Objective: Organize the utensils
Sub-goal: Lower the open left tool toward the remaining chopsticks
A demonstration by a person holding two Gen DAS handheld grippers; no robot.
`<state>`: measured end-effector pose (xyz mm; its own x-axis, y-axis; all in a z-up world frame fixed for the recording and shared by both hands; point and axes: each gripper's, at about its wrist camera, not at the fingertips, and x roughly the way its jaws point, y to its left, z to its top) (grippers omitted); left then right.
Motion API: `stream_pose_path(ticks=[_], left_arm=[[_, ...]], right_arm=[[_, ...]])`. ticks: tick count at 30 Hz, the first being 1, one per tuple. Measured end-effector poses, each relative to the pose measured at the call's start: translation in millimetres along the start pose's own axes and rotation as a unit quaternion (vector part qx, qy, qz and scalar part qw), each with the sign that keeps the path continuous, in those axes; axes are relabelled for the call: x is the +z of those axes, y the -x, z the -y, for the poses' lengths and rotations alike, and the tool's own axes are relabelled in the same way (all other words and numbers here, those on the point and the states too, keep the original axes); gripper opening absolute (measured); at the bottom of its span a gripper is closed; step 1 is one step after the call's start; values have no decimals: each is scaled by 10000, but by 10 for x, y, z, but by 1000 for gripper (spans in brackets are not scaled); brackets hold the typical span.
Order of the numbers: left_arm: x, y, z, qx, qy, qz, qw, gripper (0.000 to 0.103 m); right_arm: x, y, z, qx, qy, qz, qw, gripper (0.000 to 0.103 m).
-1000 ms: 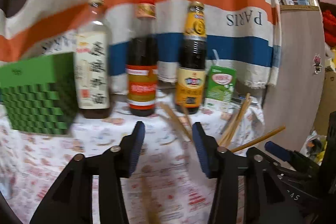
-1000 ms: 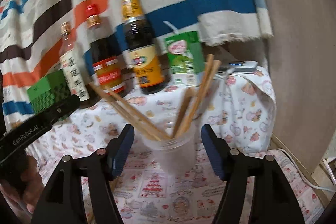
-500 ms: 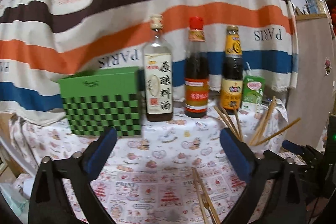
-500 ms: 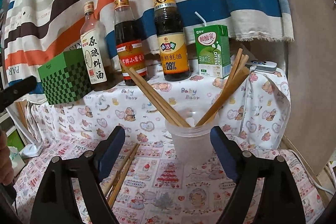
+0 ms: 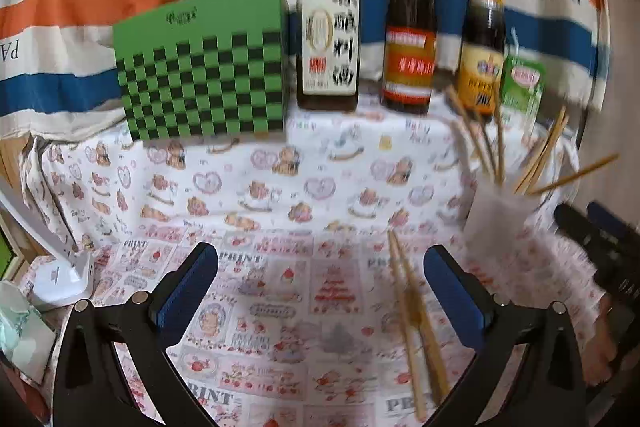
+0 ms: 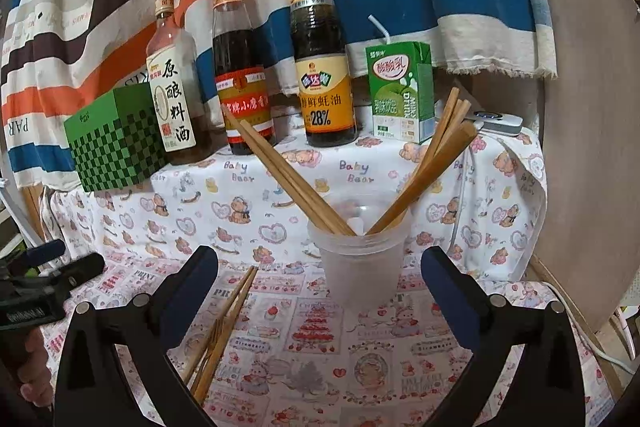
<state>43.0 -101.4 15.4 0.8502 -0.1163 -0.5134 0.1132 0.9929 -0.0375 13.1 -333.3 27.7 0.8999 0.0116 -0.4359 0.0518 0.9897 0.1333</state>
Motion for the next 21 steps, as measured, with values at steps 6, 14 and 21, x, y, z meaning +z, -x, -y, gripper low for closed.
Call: stream_pose_path(ticks=[6, 14, 21], left_arm=[[-193, -289, -26, -80, 142, -697, 9974, 102], [-357, -534, 53, 142, -125, -1187, 9927, 102], [-430, -598, 163, 14, -277, -1337, 9906, 102]], right_arm=[[15, -10, 26, -48, -6, -127, 9999, 102], [-30, -134, 52, 163, -151, -581, 9981, 102], [-55, -162, 41, 114, -148, -638, 9978, 102]])
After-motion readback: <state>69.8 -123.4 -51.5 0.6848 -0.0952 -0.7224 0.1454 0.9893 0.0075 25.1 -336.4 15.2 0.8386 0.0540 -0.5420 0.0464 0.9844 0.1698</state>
